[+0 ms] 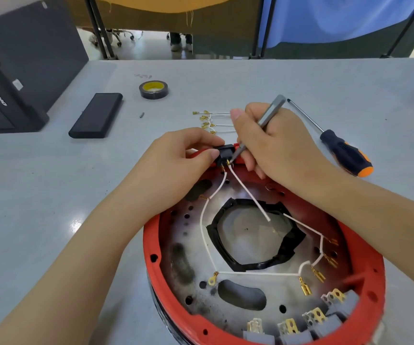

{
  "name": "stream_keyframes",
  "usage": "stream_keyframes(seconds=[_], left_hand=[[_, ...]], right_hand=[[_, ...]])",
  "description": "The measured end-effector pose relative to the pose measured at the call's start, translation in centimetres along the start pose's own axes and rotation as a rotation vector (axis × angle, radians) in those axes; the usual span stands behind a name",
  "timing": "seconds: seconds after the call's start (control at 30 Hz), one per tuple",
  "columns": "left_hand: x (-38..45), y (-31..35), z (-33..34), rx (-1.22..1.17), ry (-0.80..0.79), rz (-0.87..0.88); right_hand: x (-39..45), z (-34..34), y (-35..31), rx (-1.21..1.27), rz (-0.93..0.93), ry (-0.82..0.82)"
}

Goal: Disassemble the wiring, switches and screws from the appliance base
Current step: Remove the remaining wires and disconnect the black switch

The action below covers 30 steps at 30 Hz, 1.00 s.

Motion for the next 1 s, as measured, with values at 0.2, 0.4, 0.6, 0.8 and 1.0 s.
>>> stream_keyframes(seconds=[0.2, 0.4, 0.6, 0.8, 1.0], left_hand=[[0.0, 0.0, 0.0, -0.004, -0.003, 0.002], [-0.1, 0.1, 0.1, -0.028, -0.013, -0.001], [-0.1, 0.2, 0.1, -0.011, -0.018, 0.000], [-0.1, 0.3, 0.0, 0.017, -0.014, 0.010], [-0.1, 0.3, 0.1, -0.006, -0.018, 0.008]], right_hand=[[0.1, 0.1, 0.1, 0.043, -0.005, 0.020], [0.3, 0.3, 0.2, 0.040, 0.006, -0.007], [0.6, 0.4, -0.1, -0.045, -0.032, -0.045], [-0.2, 0.5, -0.7, -0.165, -0.130, -0.064], [-0.1, 0.3, -0.5, -0.125, -0.110, -0.023]])
Point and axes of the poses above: each hand's wrist, its own x-axis towards the middle knuckle, its own z-axis out of the palm, y = z × x, the point moved 4 cm from there along x, towards the middle knuckle, and after that the axes turned 7 degrees about -y, right-handed, at the moved point
